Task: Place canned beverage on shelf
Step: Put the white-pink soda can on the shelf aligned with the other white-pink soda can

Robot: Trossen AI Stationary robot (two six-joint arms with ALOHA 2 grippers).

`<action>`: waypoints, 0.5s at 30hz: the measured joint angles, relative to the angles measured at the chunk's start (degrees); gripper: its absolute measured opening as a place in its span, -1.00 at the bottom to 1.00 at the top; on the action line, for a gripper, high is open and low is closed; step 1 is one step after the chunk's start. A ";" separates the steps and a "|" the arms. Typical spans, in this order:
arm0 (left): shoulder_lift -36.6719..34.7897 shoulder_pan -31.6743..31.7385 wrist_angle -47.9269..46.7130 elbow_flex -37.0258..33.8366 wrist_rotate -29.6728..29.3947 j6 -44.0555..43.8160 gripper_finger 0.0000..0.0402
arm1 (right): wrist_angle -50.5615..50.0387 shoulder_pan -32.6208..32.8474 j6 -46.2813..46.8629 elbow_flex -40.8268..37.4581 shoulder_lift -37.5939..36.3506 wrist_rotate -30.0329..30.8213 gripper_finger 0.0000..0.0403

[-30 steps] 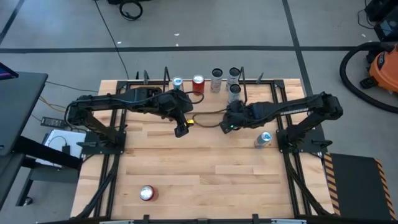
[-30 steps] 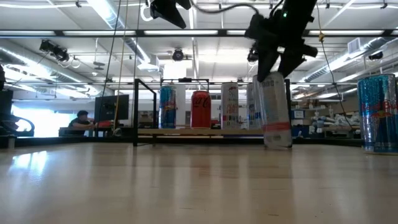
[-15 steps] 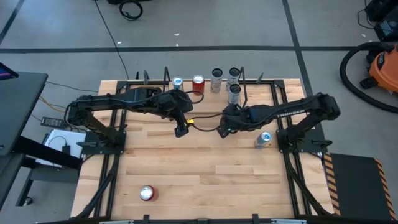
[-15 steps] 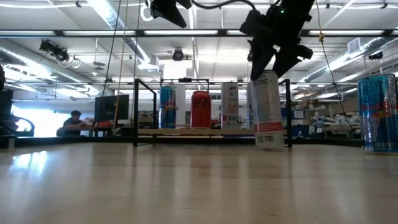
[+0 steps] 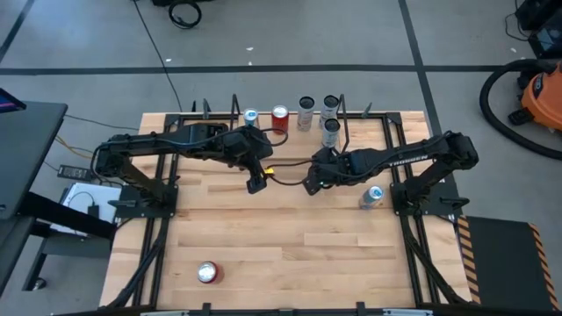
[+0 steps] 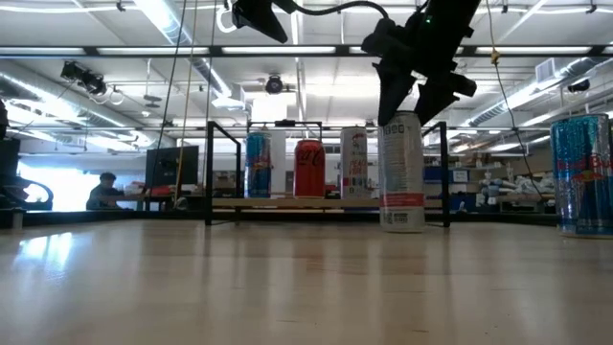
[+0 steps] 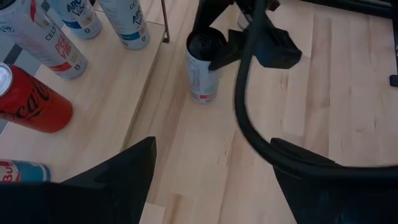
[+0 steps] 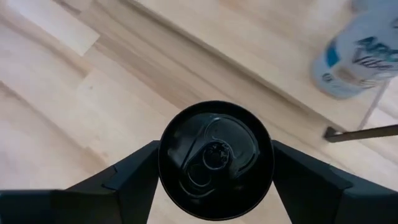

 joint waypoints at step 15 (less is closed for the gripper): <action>0.00 -0.07 -0.12 0.00 0.12 0.09 0.57 | 1.87 -0.14 -5.69 0.04 -0.24 -0.04 0.53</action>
